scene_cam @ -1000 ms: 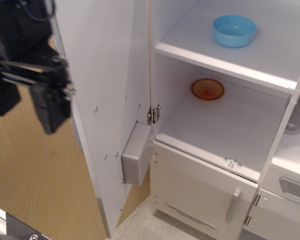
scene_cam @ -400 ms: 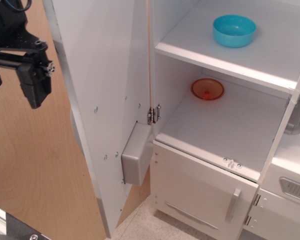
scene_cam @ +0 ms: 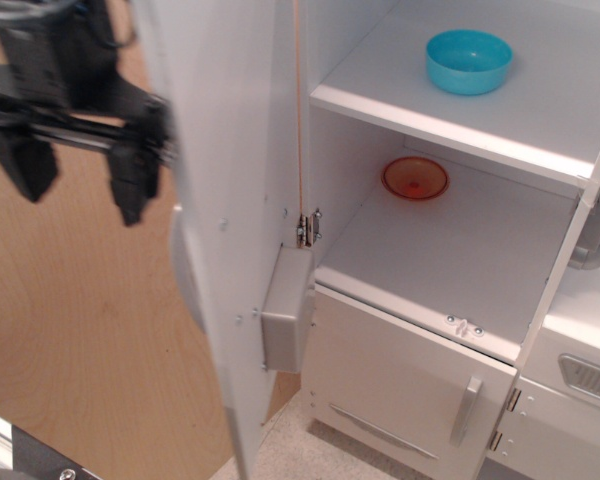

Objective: Close fridge

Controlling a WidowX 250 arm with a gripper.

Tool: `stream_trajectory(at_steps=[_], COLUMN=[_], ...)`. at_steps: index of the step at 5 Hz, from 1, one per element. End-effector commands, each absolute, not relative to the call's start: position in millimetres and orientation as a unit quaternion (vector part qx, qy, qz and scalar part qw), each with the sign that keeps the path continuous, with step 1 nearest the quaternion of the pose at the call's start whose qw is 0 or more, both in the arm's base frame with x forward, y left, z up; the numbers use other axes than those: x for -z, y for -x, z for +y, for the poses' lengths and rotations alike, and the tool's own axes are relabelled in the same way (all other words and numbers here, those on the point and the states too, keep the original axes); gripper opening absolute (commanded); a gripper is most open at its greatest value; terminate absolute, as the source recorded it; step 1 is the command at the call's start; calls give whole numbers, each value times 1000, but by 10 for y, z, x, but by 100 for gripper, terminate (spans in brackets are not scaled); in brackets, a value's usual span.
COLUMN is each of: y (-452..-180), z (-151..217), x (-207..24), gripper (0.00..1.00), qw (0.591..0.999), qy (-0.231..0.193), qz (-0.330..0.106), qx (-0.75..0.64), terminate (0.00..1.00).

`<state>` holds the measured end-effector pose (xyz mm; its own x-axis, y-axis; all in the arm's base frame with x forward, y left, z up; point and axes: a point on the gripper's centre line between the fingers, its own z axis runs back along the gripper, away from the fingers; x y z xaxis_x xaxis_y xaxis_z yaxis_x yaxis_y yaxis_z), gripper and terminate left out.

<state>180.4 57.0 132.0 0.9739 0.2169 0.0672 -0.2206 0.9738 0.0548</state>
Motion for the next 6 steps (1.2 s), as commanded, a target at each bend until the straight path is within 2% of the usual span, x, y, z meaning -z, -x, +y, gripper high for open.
stream_trajectory(at_steps=[1,3,5,6], y=[-1981,-2430,-2758,-2972], z=[246,-165,-334,-412], x=[-1319,-1465,-1461,-1450], gripper=[100,100,100,100], qw=[994,994,994,992], qy=[-40,5,29,52], qz=[-24,-20,-39,-76], qx=[-101,-106,-102,-91], terminate=[0,0,0,0])
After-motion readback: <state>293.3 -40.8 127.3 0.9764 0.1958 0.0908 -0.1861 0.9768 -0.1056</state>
